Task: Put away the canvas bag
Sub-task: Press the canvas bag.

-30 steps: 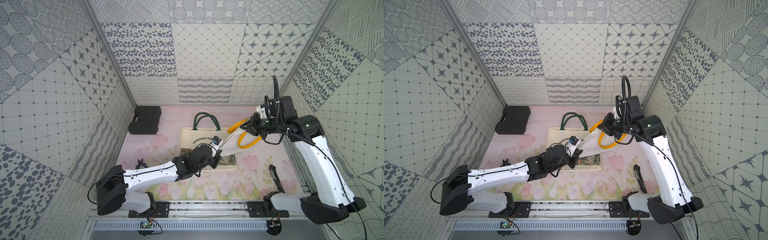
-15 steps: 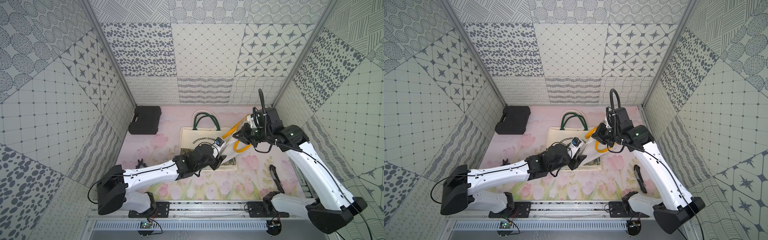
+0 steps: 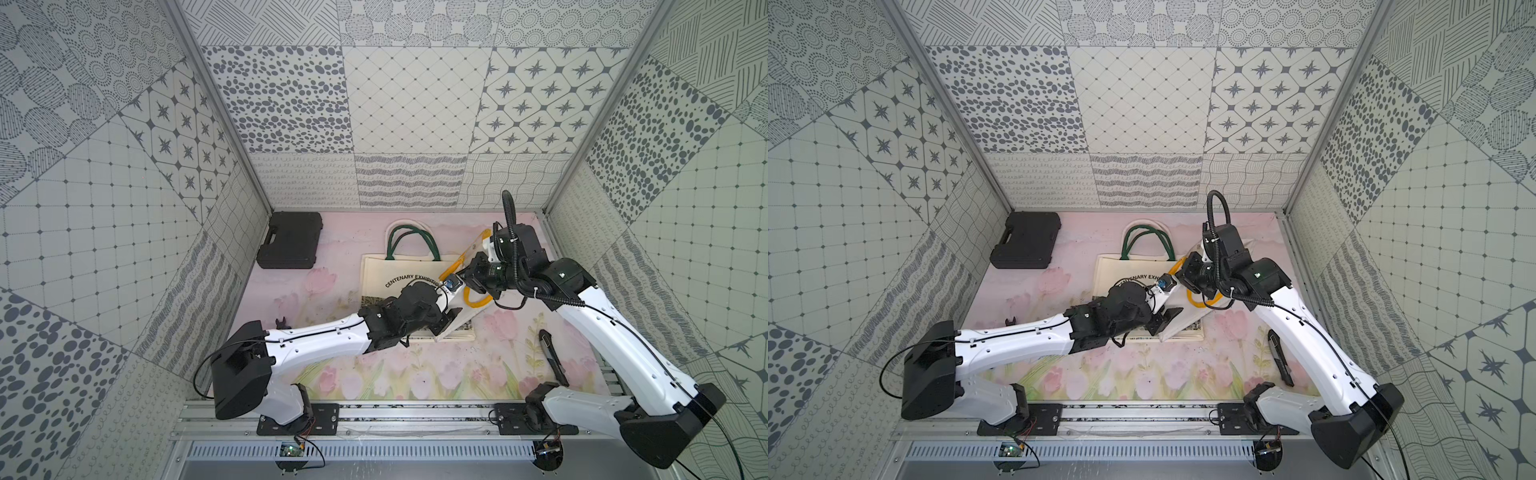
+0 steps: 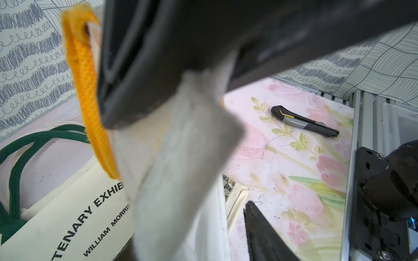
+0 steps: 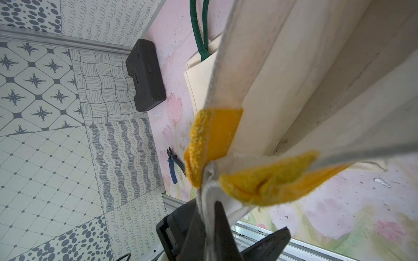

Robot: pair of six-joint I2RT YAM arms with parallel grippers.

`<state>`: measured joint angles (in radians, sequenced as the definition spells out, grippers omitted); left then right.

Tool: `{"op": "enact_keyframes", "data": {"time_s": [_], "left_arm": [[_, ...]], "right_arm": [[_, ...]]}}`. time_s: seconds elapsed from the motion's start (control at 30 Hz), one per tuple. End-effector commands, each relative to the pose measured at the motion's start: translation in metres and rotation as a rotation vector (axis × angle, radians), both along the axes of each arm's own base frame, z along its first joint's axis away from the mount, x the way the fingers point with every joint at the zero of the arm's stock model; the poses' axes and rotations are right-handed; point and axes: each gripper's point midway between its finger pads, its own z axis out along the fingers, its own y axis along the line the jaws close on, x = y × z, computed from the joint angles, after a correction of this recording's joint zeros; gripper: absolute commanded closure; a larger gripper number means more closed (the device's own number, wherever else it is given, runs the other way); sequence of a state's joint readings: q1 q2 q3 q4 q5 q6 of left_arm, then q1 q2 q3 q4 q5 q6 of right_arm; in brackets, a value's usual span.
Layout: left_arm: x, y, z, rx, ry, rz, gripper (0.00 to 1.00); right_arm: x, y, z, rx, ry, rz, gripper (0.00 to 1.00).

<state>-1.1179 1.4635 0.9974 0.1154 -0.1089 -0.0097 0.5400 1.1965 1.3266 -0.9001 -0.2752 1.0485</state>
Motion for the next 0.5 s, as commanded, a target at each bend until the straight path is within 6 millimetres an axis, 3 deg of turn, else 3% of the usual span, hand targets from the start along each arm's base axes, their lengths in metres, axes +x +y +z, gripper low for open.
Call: {"op": "enact_keyframes", "data": {"time_s": [0.0,0.23,0.47], "left_arm": [[0.012,-0.008,0.025,-0.045,-0.085,0.010,0.50],[0.026,-0.003,0.050,-0.070,-0.169,0.078,0.47],[0.011,-0.005,0.080,-0.126,-0.256,-0.025,0.62]], "right_arm": [[-0.003,0.015,0.025,0.102,-0.060,0.035,1.00],[-0.007,0.016,0.016,0.096,-0.041,0.050,1.00],[-0.011,0.012,0.005,0.085,-0.028,0.043,1.00]]}}
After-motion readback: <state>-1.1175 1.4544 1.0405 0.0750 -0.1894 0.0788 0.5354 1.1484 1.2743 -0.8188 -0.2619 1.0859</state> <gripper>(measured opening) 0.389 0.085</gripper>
